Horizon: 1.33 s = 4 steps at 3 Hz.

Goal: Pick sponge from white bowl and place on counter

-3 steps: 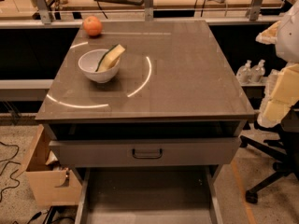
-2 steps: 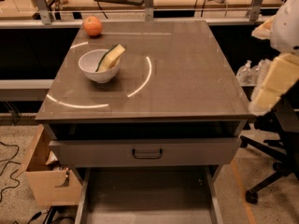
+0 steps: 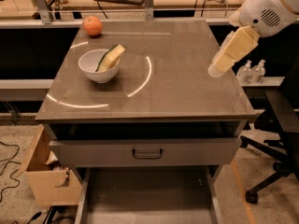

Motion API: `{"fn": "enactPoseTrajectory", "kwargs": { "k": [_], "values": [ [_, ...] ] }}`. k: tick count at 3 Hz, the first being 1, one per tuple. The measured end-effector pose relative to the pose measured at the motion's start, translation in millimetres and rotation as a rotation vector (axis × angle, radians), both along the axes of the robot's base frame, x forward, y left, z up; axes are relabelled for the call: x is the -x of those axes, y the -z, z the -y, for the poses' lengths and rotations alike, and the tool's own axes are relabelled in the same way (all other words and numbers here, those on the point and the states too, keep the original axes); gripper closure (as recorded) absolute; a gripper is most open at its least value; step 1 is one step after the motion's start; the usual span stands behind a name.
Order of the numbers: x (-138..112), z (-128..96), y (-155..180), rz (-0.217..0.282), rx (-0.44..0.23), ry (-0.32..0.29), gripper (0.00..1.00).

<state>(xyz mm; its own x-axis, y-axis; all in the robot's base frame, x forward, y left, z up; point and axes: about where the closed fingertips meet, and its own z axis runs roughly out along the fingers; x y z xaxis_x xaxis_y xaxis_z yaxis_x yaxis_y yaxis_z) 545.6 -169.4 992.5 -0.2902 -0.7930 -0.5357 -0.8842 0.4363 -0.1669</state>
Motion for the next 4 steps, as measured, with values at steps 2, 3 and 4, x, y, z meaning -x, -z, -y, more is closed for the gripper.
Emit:
{"fn": "enactPoseTrajectory", "kwargs": {
  "k": [2, 3, 4],
  "values": [
    [-56.2, -65.3, -3.2, 0.038, -0.086, -0.012, 0.00],
    [-79.0, -95.7, 0.7, 0.058, -0.090, -0.056, 0.00],
    [-111.6, -136.7, 8.2, 0.062, -0.094, -0.128, 0.00]
  ]
}}
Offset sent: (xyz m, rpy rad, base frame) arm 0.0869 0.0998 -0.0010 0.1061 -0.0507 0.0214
